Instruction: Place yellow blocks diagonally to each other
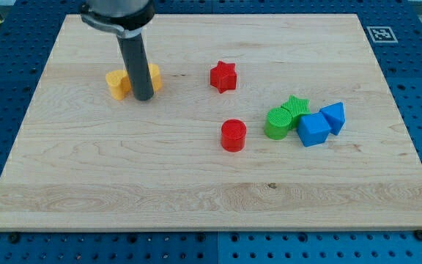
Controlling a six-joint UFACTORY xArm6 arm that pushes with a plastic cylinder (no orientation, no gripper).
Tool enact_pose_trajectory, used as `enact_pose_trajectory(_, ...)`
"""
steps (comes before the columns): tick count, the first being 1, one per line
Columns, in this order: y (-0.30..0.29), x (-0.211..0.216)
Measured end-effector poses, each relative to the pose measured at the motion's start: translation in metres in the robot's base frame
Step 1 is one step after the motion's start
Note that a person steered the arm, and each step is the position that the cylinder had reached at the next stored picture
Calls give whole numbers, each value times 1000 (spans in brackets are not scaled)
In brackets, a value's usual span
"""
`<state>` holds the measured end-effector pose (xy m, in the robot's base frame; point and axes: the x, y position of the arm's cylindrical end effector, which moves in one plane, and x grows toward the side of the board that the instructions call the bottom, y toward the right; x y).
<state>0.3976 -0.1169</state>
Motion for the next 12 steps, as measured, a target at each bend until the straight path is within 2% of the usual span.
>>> enact_pose_trajectory(3,-3,-45)
enact_pose_trajectory(4,-42,-45)
enact_pose_trajectory(5,-109,-44)
enact_pose_trajectory(6,-118,-15)
enact_pose_trajectory(7,-100,-4)
enact_pose_trajectory(11,-41,-5)
enact_pose_trajectory(12,-52,38)
